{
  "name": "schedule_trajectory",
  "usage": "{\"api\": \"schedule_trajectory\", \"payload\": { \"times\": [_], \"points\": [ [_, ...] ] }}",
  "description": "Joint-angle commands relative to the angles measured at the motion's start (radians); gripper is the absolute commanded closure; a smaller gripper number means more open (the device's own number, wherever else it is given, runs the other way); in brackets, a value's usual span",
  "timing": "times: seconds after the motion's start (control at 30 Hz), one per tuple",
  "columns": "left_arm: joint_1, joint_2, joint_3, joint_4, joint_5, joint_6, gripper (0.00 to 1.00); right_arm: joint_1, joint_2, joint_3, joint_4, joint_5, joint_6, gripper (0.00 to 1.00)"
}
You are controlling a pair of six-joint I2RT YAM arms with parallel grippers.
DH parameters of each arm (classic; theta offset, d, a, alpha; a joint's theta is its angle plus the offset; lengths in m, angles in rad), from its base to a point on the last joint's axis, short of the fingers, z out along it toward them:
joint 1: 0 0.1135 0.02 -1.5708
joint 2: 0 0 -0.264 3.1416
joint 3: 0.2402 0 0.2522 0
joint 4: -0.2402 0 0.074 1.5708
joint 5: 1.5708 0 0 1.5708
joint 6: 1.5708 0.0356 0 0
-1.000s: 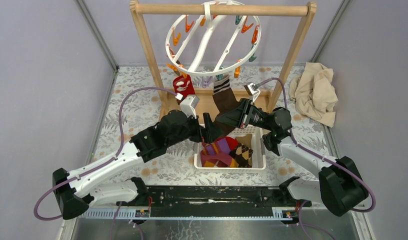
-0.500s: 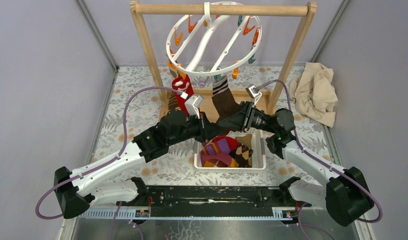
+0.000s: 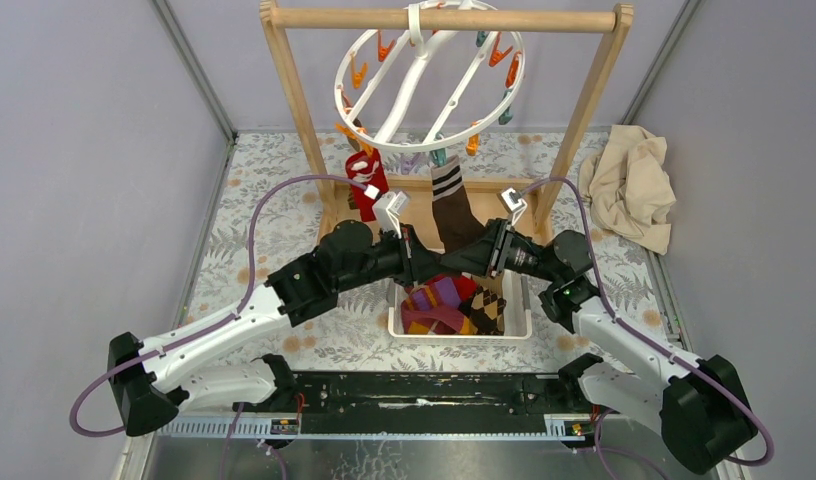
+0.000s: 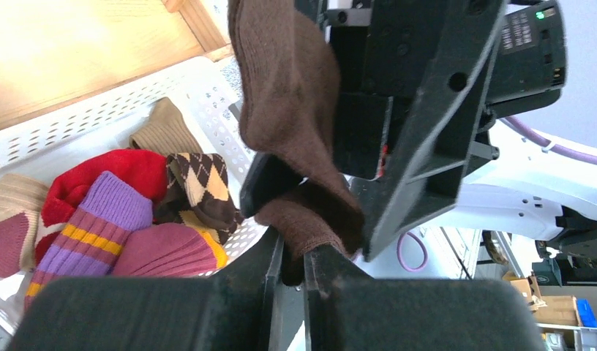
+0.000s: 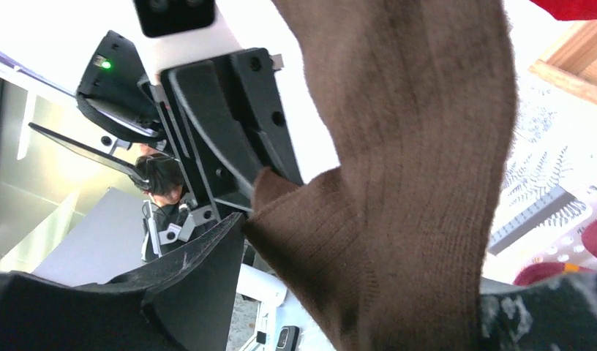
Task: Remove the socks clipped to the hanger
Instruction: Remove the sock from the hanger.
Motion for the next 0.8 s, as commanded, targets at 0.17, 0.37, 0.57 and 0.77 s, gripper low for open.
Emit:
{"api": "schedule_trajectory", "payload": {
  "times": [0.17,0.37,0.57,0.77],
  "points": [
    [-0.026,-0.015,0.055,0.114,0.015,-0.028,0.90,-0.005,-0.052,-0.044,-0.082,0.043,-0.079,0.35],
    [-0.031,-0.027,0.053,0.104,0.006,-0.024,0.90,-0.040,-0.083,-0.063,-0.075,0.053,-0.062,0.38],
    [-0.031,-0.038,0.042,0.094,-0.005,-0.022,0.91,-0.099,-0.103,-0.072,-0.045,0.036,-0.012,0.33],
    [-0.031,-0.032,0.038,0.090,-0.014,-0.018,0.91,-0.127,-0.109,-0.081,-0.006,0.022,0.027,0.42]
  ]
}}
